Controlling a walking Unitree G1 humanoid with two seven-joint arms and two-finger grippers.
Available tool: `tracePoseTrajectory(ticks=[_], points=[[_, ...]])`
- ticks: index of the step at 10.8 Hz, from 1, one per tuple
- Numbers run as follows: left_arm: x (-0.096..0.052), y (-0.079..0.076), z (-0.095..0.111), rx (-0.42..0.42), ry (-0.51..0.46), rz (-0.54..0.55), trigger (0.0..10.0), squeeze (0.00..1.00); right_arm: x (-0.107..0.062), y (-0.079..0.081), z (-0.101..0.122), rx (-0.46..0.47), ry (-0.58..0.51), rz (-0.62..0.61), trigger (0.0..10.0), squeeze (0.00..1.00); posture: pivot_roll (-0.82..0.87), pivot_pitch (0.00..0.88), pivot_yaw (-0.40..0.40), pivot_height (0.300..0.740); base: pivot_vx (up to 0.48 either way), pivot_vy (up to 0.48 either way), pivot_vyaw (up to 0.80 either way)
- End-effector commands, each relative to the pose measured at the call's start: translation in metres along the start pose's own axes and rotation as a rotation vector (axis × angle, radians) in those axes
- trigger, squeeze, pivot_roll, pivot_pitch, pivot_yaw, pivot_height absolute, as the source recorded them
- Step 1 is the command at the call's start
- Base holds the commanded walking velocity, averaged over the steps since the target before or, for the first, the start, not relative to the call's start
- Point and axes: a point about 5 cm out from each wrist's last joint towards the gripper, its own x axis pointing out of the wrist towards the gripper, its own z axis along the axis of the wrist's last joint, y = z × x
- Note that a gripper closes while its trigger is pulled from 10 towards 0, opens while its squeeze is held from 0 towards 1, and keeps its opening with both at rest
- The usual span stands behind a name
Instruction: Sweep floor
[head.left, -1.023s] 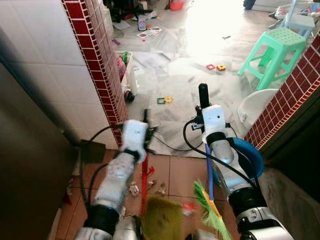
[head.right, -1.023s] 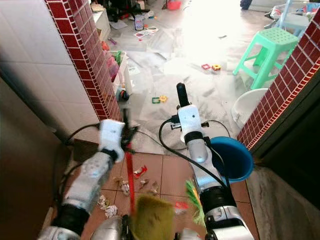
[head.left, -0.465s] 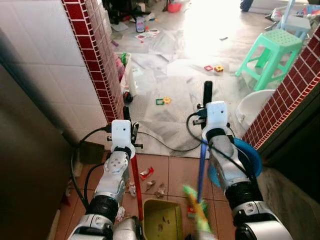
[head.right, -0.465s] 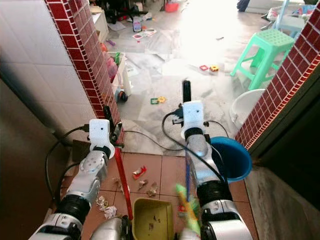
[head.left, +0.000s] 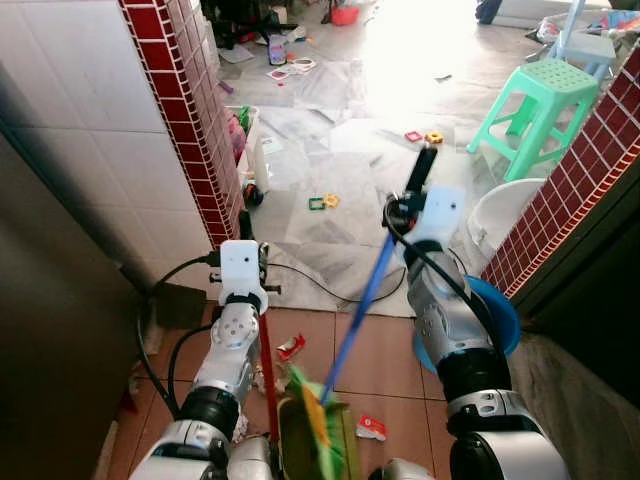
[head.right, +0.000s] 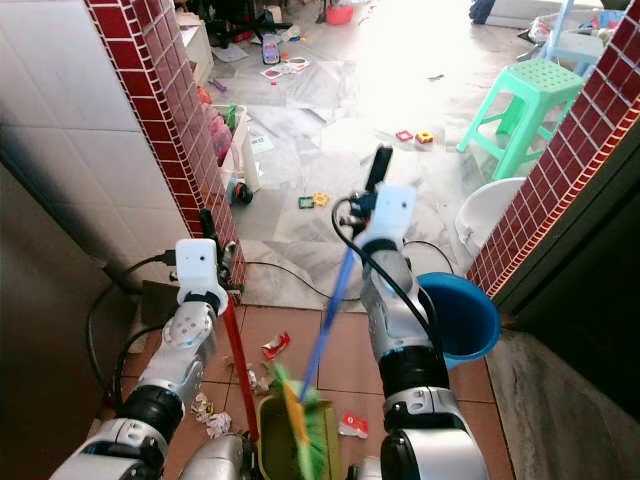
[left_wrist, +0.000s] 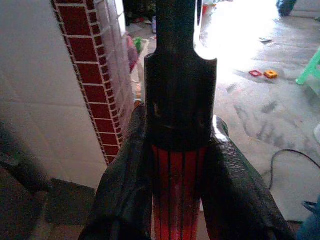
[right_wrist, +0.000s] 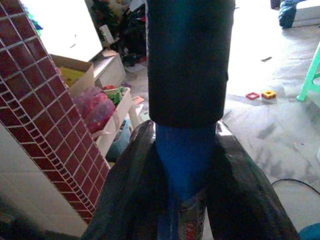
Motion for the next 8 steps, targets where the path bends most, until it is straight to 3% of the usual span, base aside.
tracePoseTrajectory(ticks=[1,2,5,8], points=[[0.003,0.011,0.004,0.058,-0.027,0.052,10.0,0.0,0.004,0.007,0.017,0.018,-0.057,0.032,10.0,0.0,-0.1,0.02,0.032,0.74,0.0,0.0,0.0],[0.005,0.018,0.013,0.138,-0.095,0.093,10.0,0.0,0.003,0.012,0.036,-0.155,-0.167,0.105,10.0,0.0,-0.11,0.02,0.032,0.74,0.0,0.0,0.0],[0.005,0.013,0.012,0.165,-0.099,0.074,10.0,0.0,-0.001,0.006,0.047,-0.329,-0.262,0.116,10.0,0.0,-0.11,0.021,0.032,0.74,0.0,0.0,0.0],[0.004,0.008,0.01,0.159,-0.093,0.047,10.0,0.0,-0.007,-0.001,0.033,-0.466,-0.233,0.098,10.0,0.0,-0.11,0.023,0.034,0.74,0.0,0.0,0.0]])
